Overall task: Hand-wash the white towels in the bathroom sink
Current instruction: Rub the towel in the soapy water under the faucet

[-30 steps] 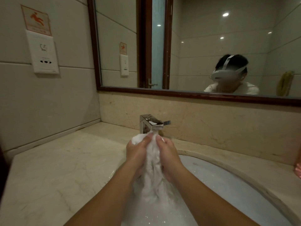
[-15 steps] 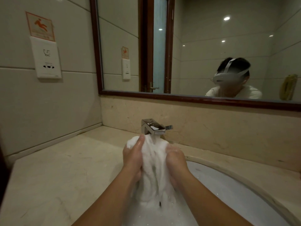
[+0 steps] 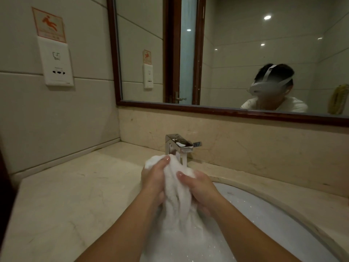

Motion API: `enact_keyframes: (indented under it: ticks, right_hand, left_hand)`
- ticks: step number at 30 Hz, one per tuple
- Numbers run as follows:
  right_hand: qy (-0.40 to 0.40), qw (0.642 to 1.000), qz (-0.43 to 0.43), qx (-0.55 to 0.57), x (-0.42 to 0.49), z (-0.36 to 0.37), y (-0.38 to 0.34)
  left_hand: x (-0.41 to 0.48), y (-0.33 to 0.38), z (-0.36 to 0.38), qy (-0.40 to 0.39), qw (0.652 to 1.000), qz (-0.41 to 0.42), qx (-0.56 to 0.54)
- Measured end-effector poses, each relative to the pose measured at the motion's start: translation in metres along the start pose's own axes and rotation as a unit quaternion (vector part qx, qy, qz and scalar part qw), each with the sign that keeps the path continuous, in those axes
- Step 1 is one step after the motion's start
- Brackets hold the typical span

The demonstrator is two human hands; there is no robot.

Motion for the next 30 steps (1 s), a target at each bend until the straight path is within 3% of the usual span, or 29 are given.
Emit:
enact_keyframes:
  ticks: [4, 7, 13, 17, 20, 22, 26, 30]
  right_hand:
    - [0.117, 0.993, -0.016, 0.026, 0.004, -0.015, 0.001]
    - [0.182, 0.981, -0.062, 0.033, 0.005, -0.022, -0.010]
    - [0.087, 0.988, -0.043, 0.120, 0.015, -0.006, -0.008]
    - [0.019, 0.996, -0.022, 0.085, 0.013, -0.001, -0.003]
    - [0.080, 0.992, -0.064, 0.076, 0.007, -0.017, -0.013]
    - [0.147, 0.980, -0.090, 0.098, 0.006, -0.033, -0.018]
    - [0.182, 0.972, -0.055, 0.135, 0.009, -0.041, -0.017]
    - [0.060, 0.994, 0.014, 0.089, 0.008, -0.017, -0.003]
  left_hand:
    - [0.001, 0.008, -0.003, 0.014, 0.999, 0.032, -0.032]
    - [0.000, 0.008, 0.003, -0.021, 0.997, 0.032, -0.063]
    - [-0.010, 0.012, 0.025, -0.106, 0.992, 0.068, -0.001]
    - [-0.019, 0.009, 0.032, -0.146, 0.984, 0.069, 0.069]
    - [-0.016, 0.018, 0.024, -0.055, 0.956, 0.164, 0.235]
    - [-0.016, 0.021, 0.023, -0.019, 0.936, 0.209, 0.284]
    - [-0.010, 0.002, 0.037, -0.092, 0.963, 0.128, 0.219]
    - [-0.010, -0.004, 0.044, -0.128, 0.978, 0.075, 0.144]
Point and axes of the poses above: each hand's wrist, its own x-axis towards the middle knuckle, its own z-axis out of the palm, y = z × x, the point moved 9 cm from there along x, towards the middle knuckle, and after that the axes turned 12 degrees about x, right-handed, at the moved point
